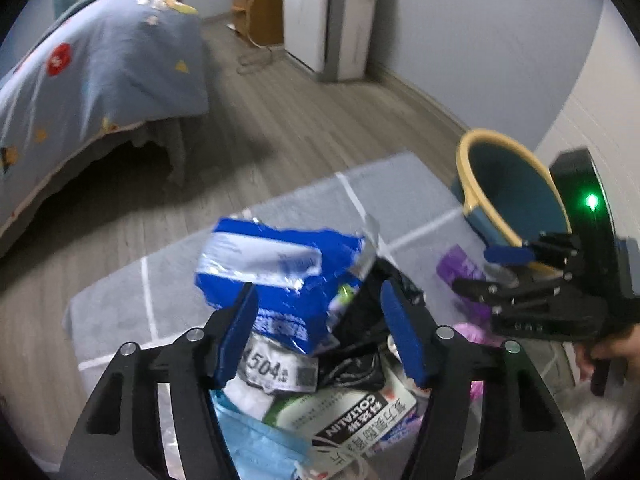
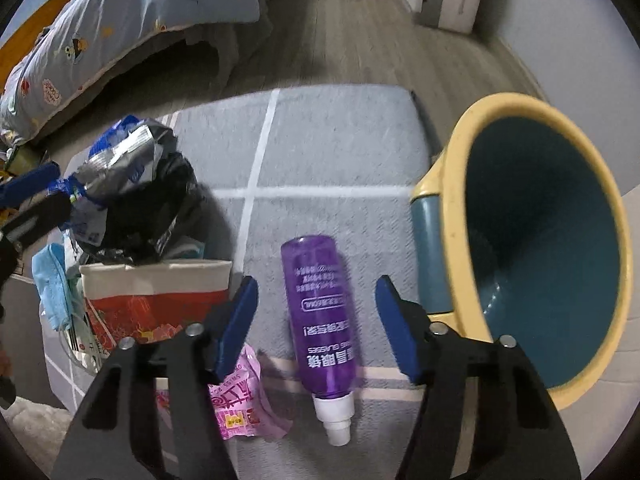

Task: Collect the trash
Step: 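Grasp the blue-white snack bag with left tool while right tool grasps purple spray bottle, then carry both items over the wastebasket and open both tools to drop them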

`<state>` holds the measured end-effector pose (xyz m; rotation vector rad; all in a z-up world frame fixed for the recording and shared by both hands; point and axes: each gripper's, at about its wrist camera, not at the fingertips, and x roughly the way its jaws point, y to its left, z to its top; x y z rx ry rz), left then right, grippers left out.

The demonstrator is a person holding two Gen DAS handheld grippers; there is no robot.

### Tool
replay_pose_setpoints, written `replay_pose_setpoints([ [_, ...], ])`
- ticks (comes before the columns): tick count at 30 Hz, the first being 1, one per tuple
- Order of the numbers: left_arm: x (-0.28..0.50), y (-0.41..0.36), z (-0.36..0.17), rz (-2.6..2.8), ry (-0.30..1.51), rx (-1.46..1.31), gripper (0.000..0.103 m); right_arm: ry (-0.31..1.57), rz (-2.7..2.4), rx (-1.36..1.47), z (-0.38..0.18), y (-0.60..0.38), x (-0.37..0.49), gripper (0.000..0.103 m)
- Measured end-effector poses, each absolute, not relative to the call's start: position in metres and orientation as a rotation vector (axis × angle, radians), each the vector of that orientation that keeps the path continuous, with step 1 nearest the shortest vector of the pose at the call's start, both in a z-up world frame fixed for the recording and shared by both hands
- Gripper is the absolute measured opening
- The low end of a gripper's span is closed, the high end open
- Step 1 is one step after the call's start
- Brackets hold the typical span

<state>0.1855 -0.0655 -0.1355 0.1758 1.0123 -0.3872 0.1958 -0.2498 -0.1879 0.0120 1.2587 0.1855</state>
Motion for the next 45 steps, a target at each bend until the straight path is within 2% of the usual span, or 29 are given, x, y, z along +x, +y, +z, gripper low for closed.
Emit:
replay_pose_setpoints([
  [3,0.185,-0.071,-0.143,-0.393,1.039,0.237,0.052,1.286,0.198,-0.008,-0.195,-0.245,0.196,0.056],
  [6,0.185,-0.076,-0.145,-0.397,1.036,0.275,0.031,1.311,0.192,-0.034,-0.205,-0.239,0.197,0.048],
  [9,0.181,-0.081,-0.141,-0.407,1.012,0.320,0.027,1.333,0.168,-0.060,-0.212,-0.235,0.194,0.034],
  [20,0.179,-0.070,-0.108,-0.371,0.916,0.260,0.024,1.264,0.142,-0.012,-0.194,-0.246,0.188,0.033],
  [36,0.175,-0.063,-0.035,-0.384,0.714,0.130,0.023,0.982,0.144,0.037,-0.075,-0.272,0.186,0.032],
  [45,0.166,-0.082,-0.023,-0.448,0.681,0.146,0.024,0.889,0.145,0.070,-0.008,-0.328,0.177,0.032],
])
